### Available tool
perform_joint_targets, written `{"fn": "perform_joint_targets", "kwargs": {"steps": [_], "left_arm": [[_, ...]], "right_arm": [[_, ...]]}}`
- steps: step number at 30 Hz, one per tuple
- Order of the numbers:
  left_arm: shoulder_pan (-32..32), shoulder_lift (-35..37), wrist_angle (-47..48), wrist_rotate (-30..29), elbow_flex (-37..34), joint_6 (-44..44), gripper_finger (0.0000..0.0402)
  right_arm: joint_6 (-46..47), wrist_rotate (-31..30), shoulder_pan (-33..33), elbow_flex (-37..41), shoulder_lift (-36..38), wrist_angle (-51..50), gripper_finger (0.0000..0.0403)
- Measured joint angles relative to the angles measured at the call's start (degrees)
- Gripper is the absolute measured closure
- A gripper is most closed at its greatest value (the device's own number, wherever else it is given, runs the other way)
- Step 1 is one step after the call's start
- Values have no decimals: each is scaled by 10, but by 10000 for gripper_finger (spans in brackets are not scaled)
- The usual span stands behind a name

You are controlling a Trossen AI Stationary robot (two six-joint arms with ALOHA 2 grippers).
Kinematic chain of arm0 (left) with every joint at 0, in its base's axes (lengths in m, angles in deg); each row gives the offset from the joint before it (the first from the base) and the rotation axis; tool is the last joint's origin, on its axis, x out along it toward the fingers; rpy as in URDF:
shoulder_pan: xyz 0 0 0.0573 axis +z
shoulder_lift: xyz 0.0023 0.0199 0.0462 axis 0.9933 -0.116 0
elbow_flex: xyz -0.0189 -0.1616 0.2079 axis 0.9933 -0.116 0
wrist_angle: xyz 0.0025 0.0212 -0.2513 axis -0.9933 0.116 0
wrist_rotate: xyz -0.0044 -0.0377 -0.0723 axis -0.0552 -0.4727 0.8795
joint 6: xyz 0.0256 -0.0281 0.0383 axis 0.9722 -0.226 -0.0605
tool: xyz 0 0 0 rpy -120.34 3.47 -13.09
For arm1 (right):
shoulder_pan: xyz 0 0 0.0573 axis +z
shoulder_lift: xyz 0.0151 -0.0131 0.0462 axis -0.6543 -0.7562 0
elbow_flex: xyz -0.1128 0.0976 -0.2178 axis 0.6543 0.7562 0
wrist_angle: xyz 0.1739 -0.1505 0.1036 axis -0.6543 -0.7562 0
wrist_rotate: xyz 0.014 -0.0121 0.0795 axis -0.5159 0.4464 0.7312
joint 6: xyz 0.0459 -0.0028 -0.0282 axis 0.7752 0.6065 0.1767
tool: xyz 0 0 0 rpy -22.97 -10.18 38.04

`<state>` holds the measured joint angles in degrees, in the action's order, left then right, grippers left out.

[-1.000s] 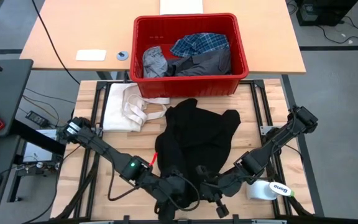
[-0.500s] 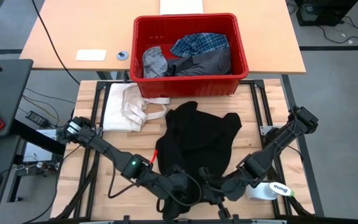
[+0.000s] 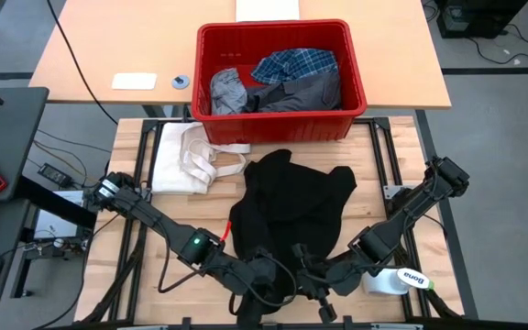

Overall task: Fold Laundry from Bin
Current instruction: Fold the black shirt

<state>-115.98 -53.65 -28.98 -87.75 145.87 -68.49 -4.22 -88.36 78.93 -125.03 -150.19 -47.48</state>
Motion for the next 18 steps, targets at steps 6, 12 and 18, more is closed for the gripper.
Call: {"fn": "perform_joint_targets", "kwargs": {"steps": [6,12,18], "left_arm": [[4,-2,-2,13,1,-3,271],[16,-3,1,13,1,-11,220],[29,-3,1,14,1,-25,212]], "right_arm": [[0,-19,0,0,0,-5,398],[0,-9,0,0,0,-4,398],[0,0,0,0,0,-4,398]]}}
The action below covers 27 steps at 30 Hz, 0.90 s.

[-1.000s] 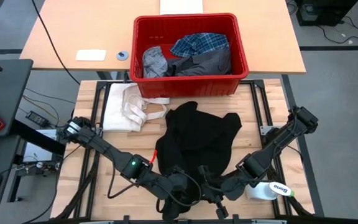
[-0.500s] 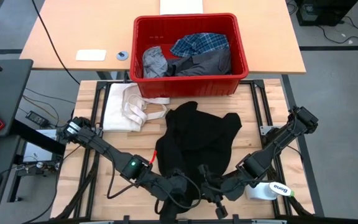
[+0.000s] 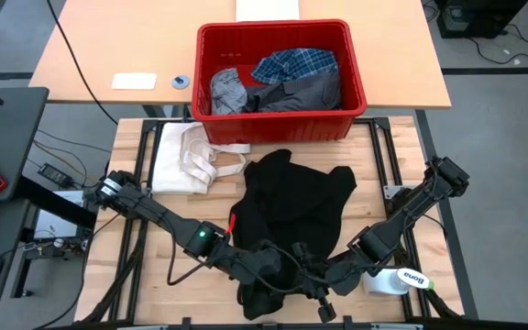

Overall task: Fold Laundry from Bin
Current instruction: Fold the black shirt

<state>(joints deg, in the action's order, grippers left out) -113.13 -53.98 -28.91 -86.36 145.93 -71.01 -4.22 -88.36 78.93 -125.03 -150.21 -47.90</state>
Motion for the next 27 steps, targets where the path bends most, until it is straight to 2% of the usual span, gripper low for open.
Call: {"fn": "perform_joint_targets", "kwargs": {"steps": [18,27], "left_arm": [[0,0,14,14,0,2,214],[1,-1,27,14,0,14,262]], "right_arm": [[0,-5,-12,0,0,16,398],[0,-3,-12,0,0,16,398]]}}
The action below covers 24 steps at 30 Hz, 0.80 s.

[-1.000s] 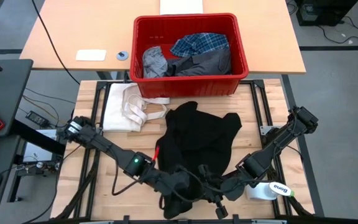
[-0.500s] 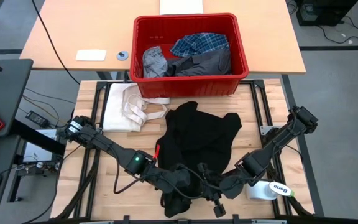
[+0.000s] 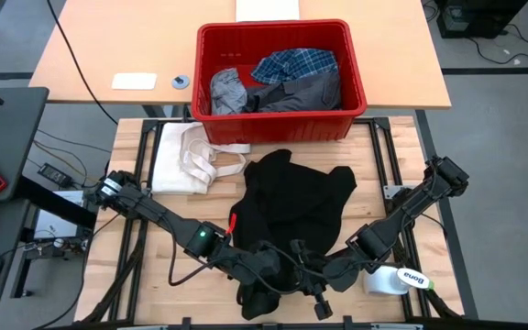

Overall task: Fold Laundry from Bin
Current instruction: Fold the black shirt

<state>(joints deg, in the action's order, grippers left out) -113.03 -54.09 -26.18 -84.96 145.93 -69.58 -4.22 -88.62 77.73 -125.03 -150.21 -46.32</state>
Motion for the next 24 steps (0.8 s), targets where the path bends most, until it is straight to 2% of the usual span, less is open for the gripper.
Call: {"fn": "perform_joint_targets", "kwargs": {"steps": [7,14,19,24], "left_arm": [[0,0,0,0,0,5,312],[0,0,-2,2,0,19,389],[0,0,0,7,0,19,387],[-1,7,11,96,-1,1,388]], "right_arm": [[0,2,0,0,0,2,398],[0,3,0,0,0,7,379],[20,18,-2,0,0,-2,336],[45,28,-3,0,31,-83,284]]}}
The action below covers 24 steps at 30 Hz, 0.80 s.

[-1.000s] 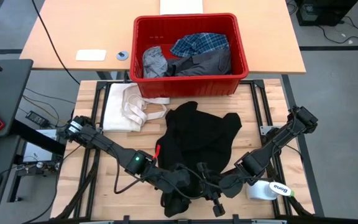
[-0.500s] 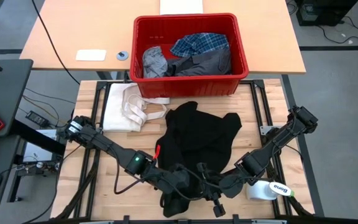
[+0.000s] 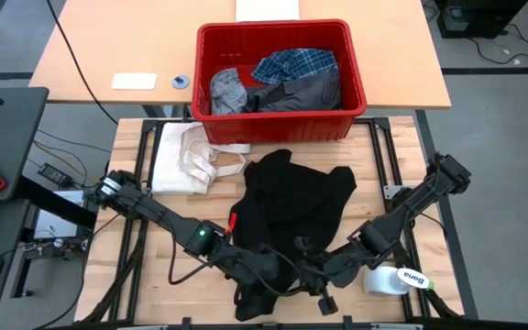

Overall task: Fold Laundry from Bin
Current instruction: Fold the black shirt

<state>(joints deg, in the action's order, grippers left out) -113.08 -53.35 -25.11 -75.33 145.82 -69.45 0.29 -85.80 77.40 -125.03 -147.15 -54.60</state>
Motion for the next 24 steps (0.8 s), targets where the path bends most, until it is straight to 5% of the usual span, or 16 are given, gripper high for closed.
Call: {"fn": "perform_joint_targets", "kwargs": {"steps": [6,10,19,24], "left_arm": [[-16,26,81,115,0,-75,388],[-40,37,176,135,0,-96,389],[-109,46,463,106,1,-133,389],[-143,46,519,39,1,-181,382]], "right_arm": [[64,-121,-1,0,33,-134,255],[141,-203,-9,4,29,-212,254],[131,-136,-75,100,26,-159,253],[61,-95,-131,127,25,-117,249]]}}
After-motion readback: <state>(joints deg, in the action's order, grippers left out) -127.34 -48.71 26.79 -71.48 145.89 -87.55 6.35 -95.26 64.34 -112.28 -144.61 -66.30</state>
